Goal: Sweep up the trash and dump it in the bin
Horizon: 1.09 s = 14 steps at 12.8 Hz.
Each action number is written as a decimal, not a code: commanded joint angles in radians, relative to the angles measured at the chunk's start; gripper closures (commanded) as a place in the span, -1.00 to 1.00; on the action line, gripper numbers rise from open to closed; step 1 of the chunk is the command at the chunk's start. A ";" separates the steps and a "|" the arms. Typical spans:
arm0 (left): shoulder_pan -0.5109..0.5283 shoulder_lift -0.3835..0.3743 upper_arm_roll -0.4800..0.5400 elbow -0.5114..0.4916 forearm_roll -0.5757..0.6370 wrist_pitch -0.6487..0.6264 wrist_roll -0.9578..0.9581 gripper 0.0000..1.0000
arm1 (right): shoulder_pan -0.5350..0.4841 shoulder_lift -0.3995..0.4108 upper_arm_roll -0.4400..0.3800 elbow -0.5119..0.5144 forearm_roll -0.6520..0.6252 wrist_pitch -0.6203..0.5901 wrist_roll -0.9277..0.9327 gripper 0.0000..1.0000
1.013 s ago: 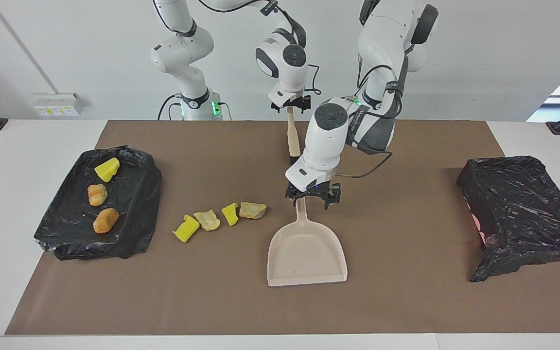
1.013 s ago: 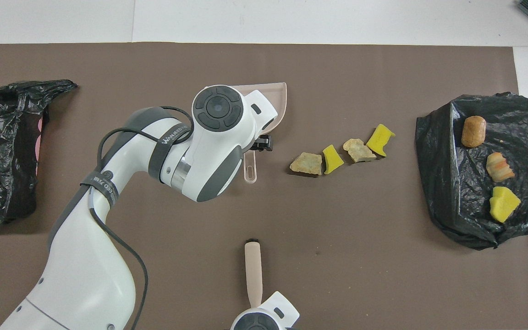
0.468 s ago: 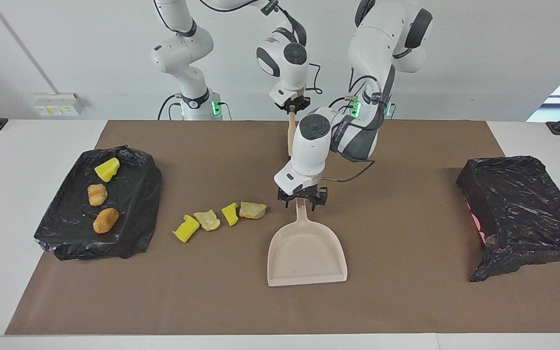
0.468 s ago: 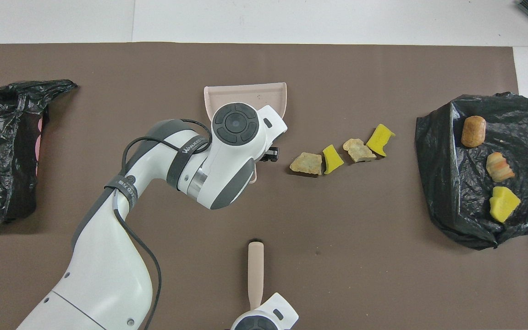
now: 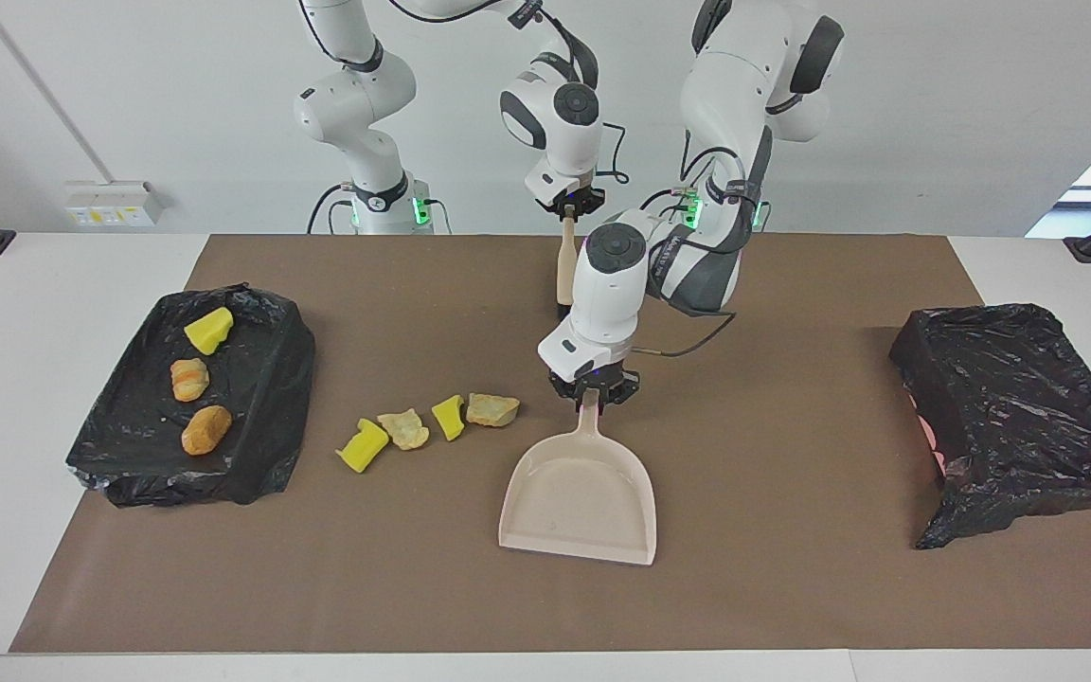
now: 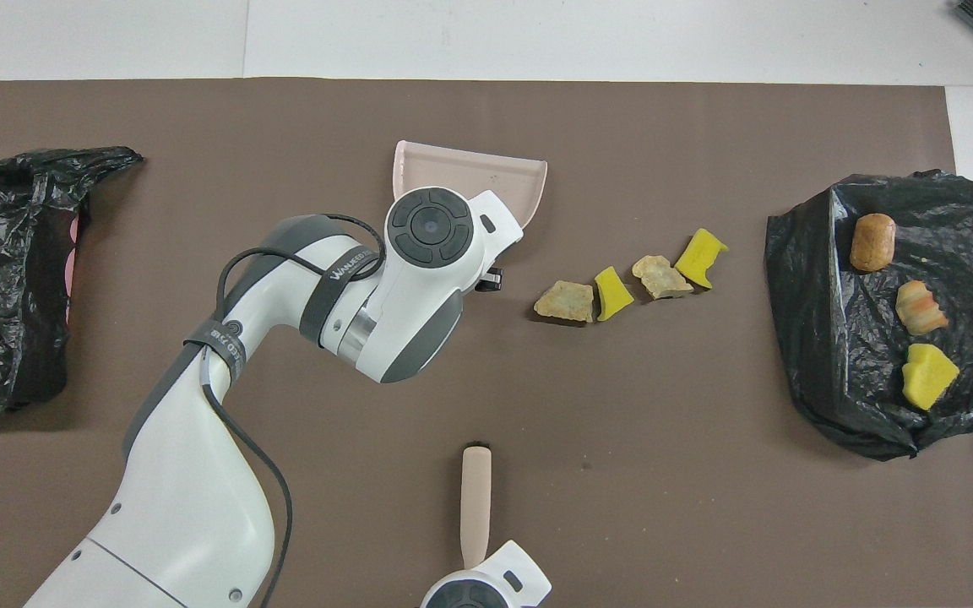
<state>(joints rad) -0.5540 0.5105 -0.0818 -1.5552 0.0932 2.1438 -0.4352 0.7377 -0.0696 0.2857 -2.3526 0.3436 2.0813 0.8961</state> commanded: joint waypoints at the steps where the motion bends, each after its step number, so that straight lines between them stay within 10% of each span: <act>1: 0.015 -0.069 0.008 -0.023 0.036 -0.031 0.080 1.00 | -0.071 -0.100 -0.008 0.038 -0.058 -0.146 0.018 1.00; 6: 0.063 -0.124 0.008 -0.031 0.036 -0.194 0.540 1.00 | -0.274 -0.211 -0.008 0.081 -0.156 -0.369 -0.182 1.00; 14: 0.115 -0.193 0.007 -0.166 0.036 -0.185 1.145 1.00 | -0.644 -0.046 -0.005 0.188 -0.437 -0.294 -0.660 1.00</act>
<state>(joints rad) -0.4353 0.3939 -0.0701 -1.6127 0.1133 1.9433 0.6442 0.1443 -0.1770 0.2650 -2.2324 -0.0297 1.7711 0.2910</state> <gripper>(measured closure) 0.674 0.740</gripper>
